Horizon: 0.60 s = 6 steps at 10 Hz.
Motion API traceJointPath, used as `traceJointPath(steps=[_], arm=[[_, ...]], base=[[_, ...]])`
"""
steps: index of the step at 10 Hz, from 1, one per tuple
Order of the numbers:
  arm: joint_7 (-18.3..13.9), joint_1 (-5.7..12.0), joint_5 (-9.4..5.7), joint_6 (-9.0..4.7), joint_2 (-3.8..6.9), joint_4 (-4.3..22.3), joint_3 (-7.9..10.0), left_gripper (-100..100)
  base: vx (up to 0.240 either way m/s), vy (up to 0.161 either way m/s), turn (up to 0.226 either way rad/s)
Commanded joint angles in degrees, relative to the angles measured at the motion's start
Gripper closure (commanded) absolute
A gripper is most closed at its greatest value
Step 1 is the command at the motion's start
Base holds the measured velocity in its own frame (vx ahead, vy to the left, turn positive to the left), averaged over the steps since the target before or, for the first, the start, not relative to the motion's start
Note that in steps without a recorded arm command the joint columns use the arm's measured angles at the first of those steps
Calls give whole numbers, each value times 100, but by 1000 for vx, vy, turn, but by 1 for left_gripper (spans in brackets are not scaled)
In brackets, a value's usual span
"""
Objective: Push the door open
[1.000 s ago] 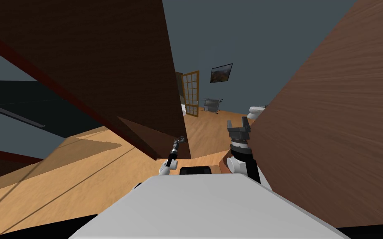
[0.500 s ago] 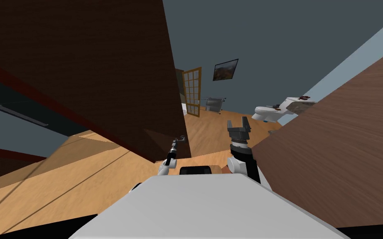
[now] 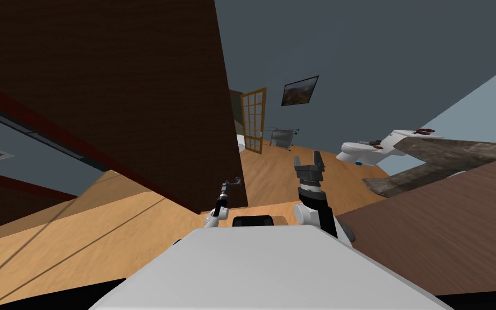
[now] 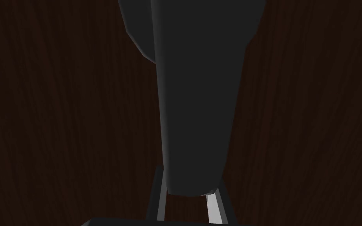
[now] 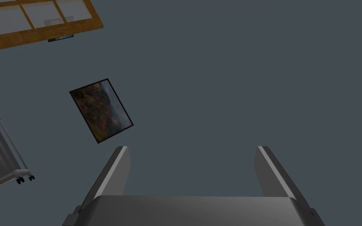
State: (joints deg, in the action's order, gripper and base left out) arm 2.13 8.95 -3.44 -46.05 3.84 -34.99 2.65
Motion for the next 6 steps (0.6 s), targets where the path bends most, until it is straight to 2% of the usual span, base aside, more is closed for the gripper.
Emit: traceJointPath(steps=[1, 2, 4, 5, 6], arm=[[52, -6, -43, 70, 62, -176, 102, 100], [52, -6, -43, 70, 62, -176, 102, 100], [204, -10, -118, 65, -27, -190, 259, 100], [224, 49, -183, 94, -32, -124, 9, -100], [243, 67, -217, 81, -32, -96, -55, -100]], base=[[136, -43, 35], [57, -4, 2], [173, -33, 184], [66, 18, 243], [-54, 78, 107]])
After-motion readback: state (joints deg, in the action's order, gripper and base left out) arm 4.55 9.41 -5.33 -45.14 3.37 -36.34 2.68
